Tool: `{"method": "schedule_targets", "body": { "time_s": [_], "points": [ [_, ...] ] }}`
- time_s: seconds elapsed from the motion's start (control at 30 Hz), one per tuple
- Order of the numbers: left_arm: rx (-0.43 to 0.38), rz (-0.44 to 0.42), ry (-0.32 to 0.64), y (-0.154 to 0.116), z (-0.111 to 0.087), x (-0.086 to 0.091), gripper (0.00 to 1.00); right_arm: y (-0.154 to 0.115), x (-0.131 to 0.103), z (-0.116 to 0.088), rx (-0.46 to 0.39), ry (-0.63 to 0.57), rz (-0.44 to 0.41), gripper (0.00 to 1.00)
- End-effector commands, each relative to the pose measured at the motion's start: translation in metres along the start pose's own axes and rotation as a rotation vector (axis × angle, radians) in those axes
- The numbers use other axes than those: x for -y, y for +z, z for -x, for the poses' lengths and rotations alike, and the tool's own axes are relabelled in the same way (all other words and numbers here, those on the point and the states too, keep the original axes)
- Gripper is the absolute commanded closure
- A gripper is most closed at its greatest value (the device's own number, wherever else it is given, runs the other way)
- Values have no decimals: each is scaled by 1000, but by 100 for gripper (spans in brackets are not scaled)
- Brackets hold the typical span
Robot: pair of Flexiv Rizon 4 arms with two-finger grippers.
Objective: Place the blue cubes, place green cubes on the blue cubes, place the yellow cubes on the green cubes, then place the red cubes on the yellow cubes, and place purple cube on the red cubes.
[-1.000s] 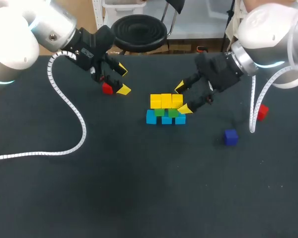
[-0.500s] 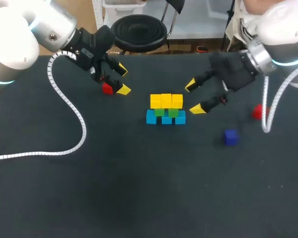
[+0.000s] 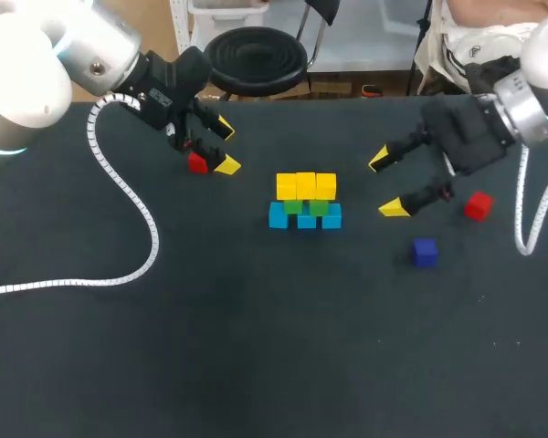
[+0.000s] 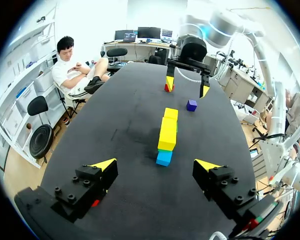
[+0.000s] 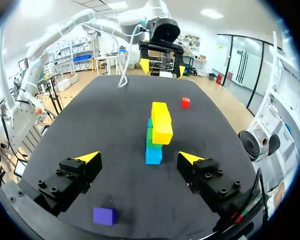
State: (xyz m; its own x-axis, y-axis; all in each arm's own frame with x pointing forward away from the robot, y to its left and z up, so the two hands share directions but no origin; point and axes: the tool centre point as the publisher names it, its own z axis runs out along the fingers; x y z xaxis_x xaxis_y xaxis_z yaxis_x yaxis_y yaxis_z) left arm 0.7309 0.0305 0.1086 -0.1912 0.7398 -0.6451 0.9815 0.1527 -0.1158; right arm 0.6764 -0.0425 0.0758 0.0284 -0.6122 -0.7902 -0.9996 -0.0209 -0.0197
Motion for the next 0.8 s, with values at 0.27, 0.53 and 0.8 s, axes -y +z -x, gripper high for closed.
{"method": "schedule_targets", "body": {
  "time_s": [0.27, 0.53, 0.8],
  "points": [
    [0, 1, 0, 0, 0, 0, 0, -29, -17, -17, 23, -26, -3, 0],
    [0, 1, 0, 0, 0, 0, 0, -54, -32, -34, 14, -21, -21, 0],
    [0, 1, 0, 0, 0, 0, 0, -60, -36, -36, 14, -13, -23, 0]
  ]
}}
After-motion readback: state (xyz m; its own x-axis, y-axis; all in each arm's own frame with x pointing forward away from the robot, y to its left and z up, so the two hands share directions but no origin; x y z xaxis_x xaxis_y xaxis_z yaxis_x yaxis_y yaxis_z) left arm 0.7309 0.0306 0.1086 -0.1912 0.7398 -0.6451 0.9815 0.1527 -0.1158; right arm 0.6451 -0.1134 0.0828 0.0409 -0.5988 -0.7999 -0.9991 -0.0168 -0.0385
